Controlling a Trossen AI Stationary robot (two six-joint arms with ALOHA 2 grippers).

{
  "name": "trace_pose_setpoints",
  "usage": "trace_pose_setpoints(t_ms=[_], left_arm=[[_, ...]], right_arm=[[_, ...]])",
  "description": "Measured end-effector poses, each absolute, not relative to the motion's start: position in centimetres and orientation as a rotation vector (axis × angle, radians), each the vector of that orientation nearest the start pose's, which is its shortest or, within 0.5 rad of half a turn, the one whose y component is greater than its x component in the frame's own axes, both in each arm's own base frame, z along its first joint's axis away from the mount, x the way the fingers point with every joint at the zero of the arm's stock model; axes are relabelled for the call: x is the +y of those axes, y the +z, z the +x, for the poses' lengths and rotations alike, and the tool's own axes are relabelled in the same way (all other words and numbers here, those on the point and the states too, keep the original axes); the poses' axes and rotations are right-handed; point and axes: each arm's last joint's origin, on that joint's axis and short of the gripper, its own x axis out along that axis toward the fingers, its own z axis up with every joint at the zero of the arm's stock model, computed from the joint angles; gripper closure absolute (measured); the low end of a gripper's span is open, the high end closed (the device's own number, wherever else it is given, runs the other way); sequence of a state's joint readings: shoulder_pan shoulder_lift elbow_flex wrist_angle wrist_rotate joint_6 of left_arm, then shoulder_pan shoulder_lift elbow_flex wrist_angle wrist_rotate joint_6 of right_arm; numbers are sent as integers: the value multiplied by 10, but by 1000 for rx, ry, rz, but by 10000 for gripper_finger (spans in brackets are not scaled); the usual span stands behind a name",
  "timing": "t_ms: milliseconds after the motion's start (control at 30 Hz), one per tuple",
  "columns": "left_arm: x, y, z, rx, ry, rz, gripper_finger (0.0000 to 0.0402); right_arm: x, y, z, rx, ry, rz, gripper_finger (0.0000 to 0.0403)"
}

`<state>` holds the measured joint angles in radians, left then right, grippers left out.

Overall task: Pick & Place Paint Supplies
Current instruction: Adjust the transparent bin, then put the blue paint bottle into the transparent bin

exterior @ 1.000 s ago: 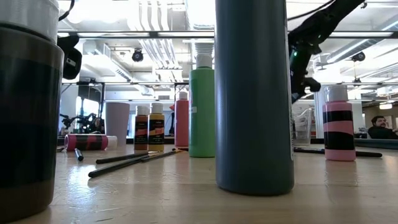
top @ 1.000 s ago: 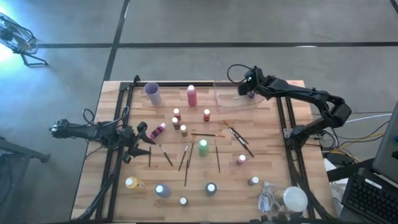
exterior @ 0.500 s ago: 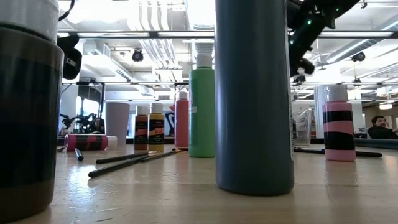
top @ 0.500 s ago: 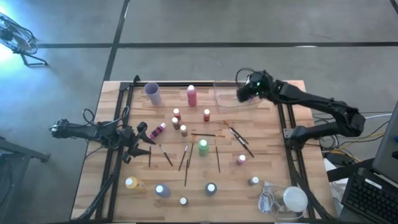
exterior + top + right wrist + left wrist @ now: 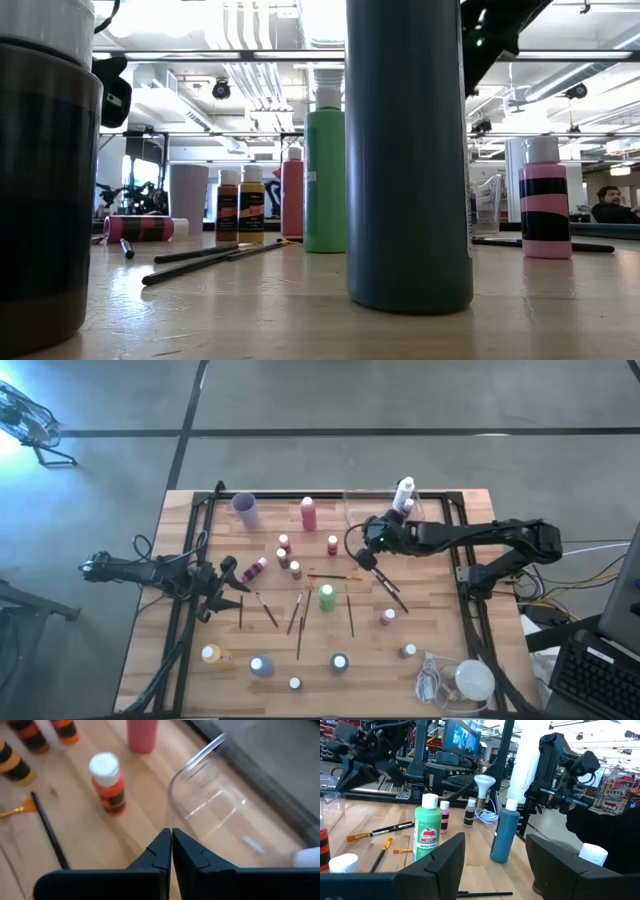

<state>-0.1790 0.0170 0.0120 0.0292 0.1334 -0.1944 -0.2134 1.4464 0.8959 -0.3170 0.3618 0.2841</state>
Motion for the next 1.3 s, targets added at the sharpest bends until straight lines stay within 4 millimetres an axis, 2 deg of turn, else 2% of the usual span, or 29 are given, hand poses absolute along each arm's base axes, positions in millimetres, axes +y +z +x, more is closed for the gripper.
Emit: trace_pose_setpoints(t_ms=[233, 433, 933, 1167, 1300], left_arm=[[-21, 169, 95, 6, -313, -193, 186], [-21, 169, 95, 6, -314, -194, 186], [-21, 169, 96, 6, -314, -193, 186], [-21, 169, 95, 6, -314, -193, 186], [-21, 169, 96, 6, -313, -193, 186]], right_arm=[[-74, 193, 291, 856, -661, 189, 394], [-81, 185, 300, 821, -668, 188, 394], [-115, 184, 293, 789, -744, 226, 394], [-116, 185, 294, 788, -668, 252, 394], [-107, 191, 295, 774, -599, 266, 394]])
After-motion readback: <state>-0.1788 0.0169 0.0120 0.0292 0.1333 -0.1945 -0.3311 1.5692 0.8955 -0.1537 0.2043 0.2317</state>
